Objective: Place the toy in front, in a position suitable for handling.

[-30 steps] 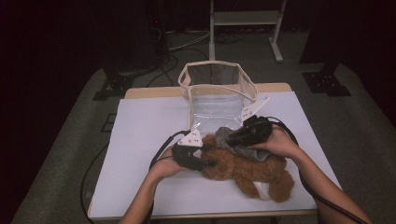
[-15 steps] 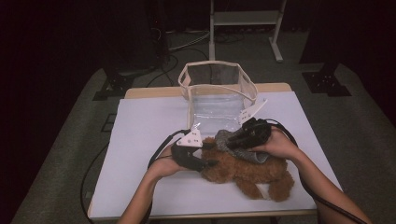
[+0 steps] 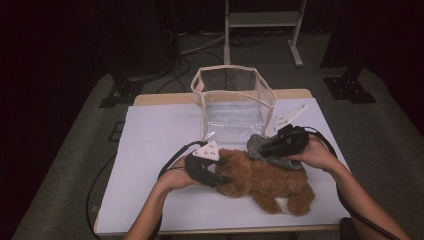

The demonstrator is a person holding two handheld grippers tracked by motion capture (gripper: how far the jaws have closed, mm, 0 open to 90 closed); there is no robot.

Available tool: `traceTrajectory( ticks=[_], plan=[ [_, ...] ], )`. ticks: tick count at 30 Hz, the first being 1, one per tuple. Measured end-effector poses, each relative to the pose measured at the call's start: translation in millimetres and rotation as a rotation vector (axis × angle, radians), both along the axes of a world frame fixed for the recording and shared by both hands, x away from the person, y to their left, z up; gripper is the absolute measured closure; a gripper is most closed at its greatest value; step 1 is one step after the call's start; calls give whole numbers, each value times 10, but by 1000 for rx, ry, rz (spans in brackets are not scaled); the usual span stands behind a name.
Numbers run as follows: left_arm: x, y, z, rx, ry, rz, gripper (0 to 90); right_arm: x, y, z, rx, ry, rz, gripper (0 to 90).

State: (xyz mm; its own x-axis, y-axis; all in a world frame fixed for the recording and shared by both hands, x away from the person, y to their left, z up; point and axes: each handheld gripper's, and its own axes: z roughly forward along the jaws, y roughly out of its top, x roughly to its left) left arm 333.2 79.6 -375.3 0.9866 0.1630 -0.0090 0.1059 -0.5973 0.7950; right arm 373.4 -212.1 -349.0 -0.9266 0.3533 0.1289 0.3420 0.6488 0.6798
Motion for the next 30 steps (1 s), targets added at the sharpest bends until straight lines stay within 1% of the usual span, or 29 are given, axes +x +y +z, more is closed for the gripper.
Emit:
traceTrajectory(
  ticks=[2,3,4,6,8,10,11,13,17,19,21,25,26,27,28,29,30],
  plan=[
    [17,-20,40,-27,-14,7,389,-63,20,-56,20,15,21,777],
    [28,-35,57,-27,-14,8,380,-91,29,-71,25,12,33,777],
    [40,-56,67,-22,-15,8,373,-127,42,-74,30,14,38,778],
    [46,-107,59,-7,-11,-5,371,-191,65,-70,37,10,71,779],
    [20,-149,25,14,11,-33,399,-245,82,-55,26,-4,88,779],
    [-15,-164,-9,27,27,-51,414,-257,62,-31,30,-13,96,779],
    [-34,-160,-18,34,31,-54,421,-254,42,-16,36,-10,89,779],
    [-58,-146,-21,41,27,-62,430,-227,-19,19,50,-16,74,778],
    [-110,-114,-20,57,27,-85,429,-178,-169,74,77,-22,28,777],
    [-128,-101,-11,58,24,-93,428,-186,-221,71,78,-9,27,777],
    [-131,-95,20,59,23,-101,420,-229,-221,40,70,2,43,777],
    [-103,-113,134,34,-5,-78,357,-332,-164,-29,72,13,73,779],
    [-94,-125,149,22,-18,-66,340,-348,-163,-35,74,13,78,779],
    [-76,-138,160,20,-24,-48,312,-361,-164,-38,81,14,83,779],
    [-52,-151,159,26,-25,-36,301,-375,-168,-35,86,20,89,779],
    [-40,-171,138,29,-12,-29,301,-388,-170,-31,92,23,100,779],
    [-37,-194,105,50,6,-41,317,-403,-173,-22,92,23,106,779]
  ],
)
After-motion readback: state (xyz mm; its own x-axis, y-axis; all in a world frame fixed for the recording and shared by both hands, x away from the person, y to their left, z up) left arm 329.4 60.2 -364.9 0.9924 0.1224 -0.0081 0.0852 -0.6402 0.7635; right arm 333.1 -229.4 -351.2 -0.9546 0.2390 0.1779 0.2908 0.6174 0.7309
